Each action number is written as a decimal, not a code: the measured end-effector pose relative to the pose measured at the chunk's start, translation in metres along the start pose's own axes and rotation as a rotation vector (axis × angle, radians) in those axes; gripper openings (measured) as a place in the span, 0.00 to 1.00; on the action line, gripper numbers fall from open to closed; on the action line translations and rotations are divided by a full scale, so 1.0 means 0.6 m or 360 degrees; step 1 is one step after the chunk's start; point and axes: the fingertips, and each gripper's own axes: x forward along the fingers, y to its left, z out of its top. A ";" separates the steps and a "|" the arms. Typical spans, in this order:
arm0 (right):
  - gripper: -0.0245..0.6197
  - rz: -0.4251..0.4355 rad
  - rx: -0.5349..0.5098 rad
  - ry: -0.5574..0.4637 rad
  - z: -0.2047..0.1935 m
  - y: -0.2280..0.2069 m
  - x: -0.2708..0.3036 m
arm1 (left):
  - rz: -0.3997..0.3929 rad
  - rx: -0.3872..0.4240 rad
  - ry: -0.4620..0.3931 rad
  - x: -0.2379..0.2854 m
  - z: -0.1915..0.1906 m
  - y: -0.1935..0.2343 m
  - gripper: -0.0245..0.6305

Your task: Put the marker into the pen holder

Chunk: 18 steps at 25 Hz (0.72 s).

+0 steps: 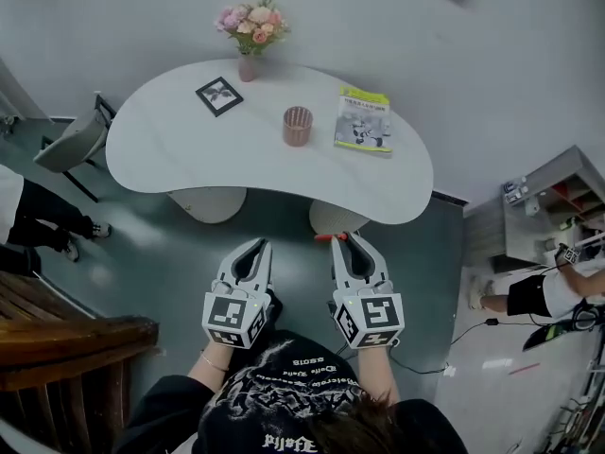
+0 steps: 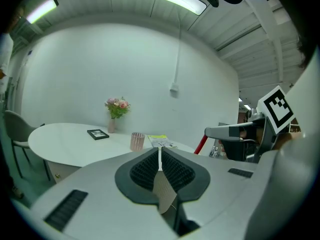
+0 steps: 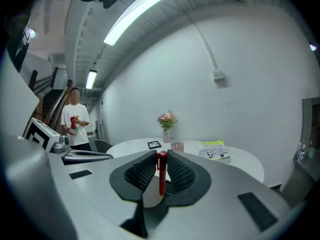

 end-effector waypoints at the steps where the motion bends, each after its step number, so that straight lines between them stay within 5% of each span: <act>1: 0.17 -0.0012 0.0004 0.0000 0.005 -0.006 0.019 | -0.0015 0.0007 0.0003 0.018 0.006 0.011 0.09; 18: 0.17 -0.0163 0.0017 0.0041 0.060 -0.063 0.293 | -0.0179 0.0014 0.0074 0.254 0.082 0.197 0.09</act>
